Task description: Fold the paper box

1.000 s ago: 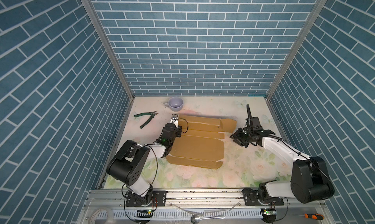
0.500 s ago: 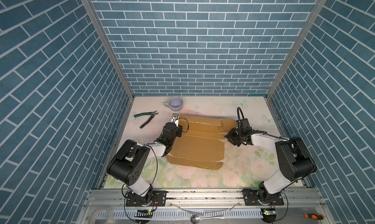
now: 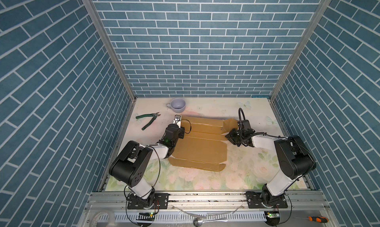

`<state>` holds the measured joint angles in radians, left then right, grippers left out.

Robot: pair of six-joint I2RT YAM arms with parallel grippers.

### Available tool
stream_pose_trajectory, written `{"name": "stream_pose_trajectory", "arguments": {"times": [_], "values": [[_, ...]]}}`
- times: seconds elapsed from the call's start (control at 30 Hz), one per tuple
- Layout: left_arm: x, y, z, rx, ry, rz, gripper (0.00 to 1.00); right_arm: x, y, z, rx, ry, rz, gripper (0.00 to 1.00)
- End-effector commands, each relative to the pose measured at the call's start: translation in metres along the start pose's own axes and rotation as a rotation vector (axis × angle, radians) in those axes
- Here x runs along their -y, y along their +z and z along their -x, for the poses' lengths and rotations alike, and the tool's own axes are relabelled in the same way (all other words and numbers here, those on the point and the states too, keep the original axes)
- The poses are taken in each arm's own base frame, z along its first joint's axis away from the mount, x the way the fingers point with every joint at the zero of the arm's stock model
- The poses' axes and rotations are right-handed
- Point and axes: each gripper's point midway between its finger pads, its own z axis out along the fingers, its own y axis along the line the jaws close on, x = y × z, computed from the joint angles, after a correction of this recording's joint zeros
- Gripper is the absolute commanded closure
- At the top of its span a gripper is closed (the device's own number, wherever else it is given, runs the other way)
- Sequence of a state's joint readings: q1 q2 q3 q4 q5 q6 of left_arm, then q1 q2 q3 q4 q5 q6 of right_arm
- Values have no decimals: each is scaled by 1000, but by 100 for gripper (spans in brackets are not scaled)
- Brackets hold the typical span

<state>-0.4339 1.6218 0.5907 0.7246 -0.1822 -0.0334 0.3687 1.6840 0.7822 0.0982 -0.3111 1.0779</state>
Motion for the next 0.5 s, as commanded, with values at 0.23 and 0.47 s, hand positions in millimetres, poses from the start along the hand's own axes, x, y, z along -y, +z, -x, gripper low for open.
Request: {"name": "stream_pose_trajectory", "arguments": {"times": [0.23, 0.47], "values": [[10, 5, -12, -40, 9, -39, 100, -45, -16, -17, -35, -44, 182, 75], [11, 5, -12, -42, -7, -44, 100, -51, 1, -25, -54, -30, 201, 78]]}}
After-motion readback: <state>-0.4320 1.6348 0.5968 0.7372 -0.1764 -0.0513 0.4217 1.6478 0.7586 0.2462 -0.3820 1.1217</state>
